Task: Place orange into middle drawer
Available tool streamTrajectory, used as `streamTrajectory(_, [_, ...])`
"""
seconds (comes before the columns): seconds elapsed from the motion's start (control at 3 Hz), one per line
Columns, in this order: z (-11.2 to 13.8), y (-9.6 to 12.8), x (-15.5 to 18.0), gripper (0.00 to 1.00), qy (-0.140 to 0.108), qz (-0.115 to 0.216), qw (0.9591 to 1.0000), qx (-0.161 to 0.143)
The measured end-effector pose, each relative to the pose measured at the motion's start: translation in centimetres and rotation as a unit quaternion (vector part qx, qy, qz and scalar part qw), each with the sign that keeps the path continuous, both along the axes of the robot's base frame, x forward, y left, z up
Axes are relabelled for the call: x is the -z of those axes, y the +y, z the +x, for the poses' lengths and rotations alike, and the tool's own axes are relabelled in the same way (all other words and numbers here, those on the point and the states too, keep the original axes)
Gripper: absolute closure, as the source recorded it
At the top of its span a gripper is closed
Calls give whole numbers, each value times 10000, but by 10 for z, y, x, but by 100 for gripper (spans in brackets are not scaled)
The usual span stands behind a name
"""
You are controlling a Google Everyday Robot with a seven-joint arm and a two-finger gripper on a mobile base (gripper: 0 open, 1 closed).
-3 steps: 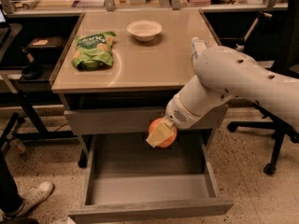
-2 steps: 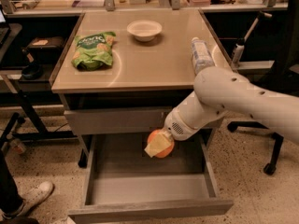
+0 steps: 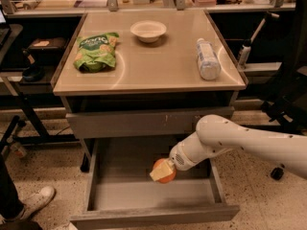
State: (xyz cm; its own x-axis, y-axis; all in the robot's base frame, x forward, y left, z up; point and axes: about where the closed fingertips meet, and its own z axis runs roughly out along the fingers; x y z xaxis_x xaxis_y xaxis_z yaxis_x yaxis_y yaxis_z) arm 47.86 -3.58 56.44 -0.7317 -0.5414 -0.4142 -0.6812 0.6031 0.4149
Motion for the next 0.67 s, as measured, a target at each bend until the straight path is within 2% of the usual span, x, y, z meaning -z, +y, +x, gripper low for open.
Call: streamTrajectory(0.67, [-3, 4, 9, 100, 90, 28, 9999, 46])
